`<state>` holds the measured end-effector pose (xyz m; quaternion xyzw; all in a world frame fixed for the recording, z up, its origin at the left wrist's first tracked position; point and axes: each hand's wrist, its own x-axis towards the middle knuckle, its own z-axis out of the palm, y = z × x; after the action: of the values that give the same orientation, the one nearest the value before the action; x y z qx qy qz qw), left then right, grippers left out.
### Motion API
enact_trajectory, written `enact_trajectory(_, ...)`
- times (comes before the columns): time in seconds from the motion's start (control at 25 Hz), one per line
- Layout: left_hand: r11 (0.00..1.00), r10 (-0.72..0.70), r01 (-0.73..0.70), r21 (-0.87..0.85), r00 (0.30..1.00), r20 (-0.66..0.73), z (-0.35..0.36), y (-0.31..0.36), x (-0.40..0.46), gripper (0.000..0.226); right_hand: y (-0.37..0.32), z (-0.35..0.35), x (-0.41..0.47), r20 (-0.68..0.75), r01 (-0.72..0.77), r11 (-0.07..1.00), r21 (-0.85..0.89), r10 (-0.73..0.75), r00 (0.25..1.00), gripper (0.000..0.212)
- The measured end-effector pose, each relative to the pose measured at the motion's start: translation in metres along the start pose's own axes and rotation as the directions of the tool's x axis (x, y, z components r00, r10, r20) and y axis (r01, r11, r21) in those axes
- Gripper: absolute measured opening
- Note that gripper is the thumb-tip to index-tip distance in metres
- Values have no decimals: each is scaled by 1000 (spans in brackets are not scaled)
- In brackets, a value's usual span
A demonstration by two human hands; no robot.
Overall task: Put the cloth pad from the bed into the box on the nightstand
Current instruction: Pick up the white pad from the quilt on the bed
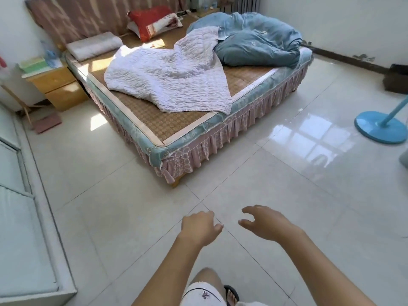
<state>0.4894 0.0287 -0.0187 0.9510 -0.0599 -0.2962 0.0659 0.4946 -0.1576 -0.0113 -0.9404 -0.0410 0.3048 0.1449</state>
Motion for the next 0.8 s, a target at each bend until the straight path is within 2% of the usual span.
enact_trajectory(0.24, 1000, 27, -27, -14, 999, 37, -81, -18, 127, 48, -4, -71, 120, -10, -8, 1000, 13, 8, 1000, 54)
enact_trajectory(0.44, 993, 100, -101, 60, 995, 23, -164, -25, 237, 51, -11, -149, 215, -5, -51, 997, 57, 51, 999, 54)
enact_trajectory(0.6, 977, 167, -168, 135, 986, 18, -222, -5, 324, 50, 5, -211, 282, -66, -80, 993, 89, 86, 994, 53)
enact_trajectory(0.8, 968, 191, -195, 159, 981, 45, -273, 31, 410, 49, 46, -275, 350, -47, -103, 986, 133, 110, 993, 54)
